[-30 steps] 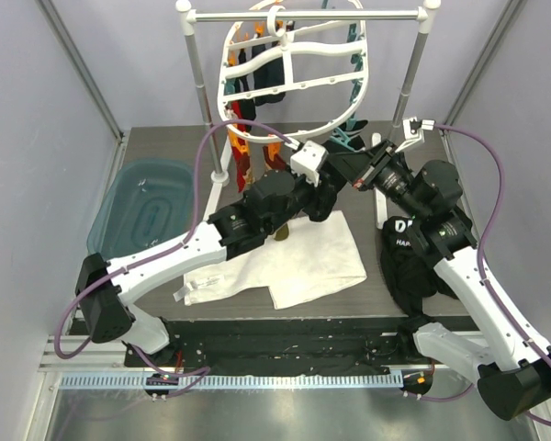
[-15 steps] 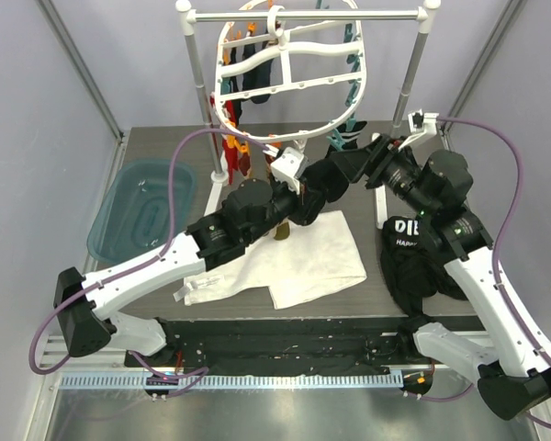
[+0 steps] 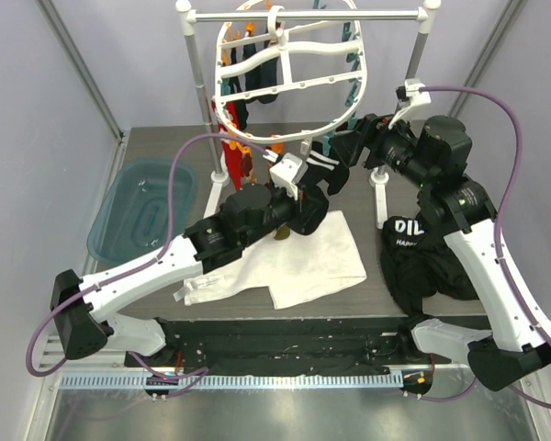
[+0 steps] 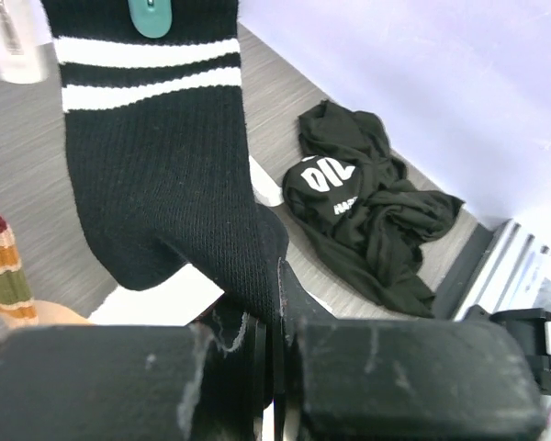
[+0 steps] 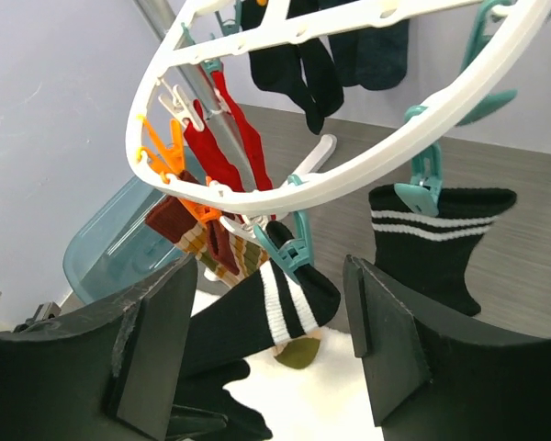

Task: Remove the socks clipped to the hanger

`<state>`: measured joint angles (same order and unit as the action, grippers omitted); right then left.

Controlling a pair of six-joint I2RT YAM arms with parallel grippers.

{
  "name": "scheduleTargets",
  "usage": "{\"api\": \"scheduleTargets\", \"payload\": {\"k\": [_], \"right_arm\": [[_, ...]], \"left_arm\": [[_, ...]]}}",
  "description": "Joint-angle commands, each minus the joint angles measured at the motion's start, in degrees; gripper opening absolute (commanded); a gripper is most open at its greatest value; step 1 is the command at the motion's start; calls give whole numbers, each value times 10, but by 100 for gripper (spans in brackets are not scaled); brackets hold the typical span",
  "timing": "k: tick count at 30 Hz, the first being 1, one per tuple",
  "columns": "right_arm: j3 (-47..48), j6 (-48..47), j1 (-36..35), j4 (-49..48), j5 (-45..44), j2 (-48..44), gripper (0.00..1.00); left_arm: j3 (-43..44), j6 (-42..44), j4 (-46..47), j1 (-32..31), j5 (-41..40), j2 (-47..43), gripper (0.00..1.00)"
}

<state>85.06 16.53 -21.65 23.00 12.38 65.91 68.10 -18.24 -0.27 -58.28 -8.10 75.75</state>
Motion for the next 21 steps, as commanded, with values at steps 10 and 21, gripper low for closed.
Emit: {"api": "scheduleTargets", "payload": {"k": [10, 21], "right_arm": [[-88, -71, -1, -148, 106, -20, 75], [-108, -80, -1, -224, 137, 3, 72]], "left_arm": [[-2, -33, 6, -2, 44, -44, 1], [13, -35, -13, -2, 55, -45, 0]]}}
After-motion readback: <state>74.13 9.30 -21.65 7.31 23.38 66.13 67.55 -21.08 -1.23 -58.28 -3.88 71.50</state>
